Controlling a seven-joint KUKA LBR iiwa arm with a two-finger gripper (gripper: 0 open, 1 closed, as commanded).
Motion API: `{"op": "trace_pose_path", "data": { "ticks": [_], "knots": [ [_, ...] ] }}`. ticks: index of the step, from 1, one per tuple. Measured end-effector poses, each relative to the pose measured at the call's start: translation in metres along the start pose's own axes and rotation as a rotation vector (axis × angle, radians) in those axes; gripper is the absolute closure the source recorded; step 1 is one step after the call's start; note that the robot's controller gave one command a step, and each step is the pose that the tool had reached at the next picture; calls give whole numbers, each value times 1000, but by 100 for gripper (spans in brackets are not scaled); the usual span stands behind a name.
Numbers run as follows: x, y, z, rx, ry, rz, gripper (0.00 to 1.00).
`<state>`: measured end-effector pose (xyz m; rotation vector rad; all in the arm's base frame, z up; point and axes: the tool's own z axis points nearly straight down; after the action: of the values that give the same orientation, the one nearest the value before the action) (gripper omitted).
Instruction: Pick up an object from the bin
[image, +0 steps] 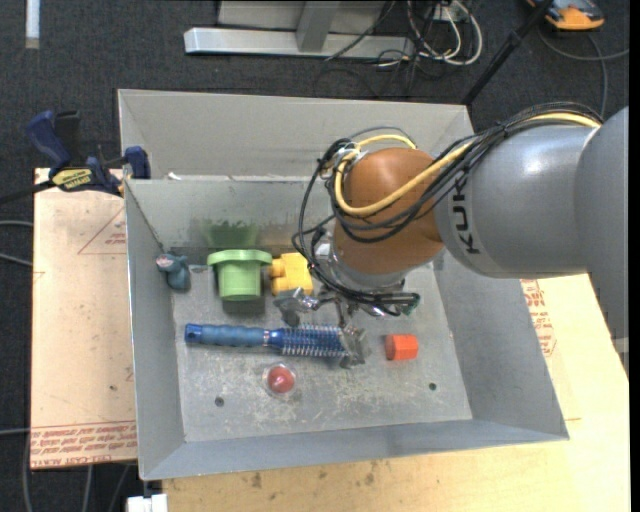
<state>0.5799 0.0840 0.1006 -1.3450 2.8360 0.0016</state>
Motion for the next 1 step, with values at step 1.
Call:
{"op": "trace_pose_path", "data": {
  "ticks": [1],
  "knots": [
    [-12, -1, 29, 3, -5, -72, 0]
  ]
}}
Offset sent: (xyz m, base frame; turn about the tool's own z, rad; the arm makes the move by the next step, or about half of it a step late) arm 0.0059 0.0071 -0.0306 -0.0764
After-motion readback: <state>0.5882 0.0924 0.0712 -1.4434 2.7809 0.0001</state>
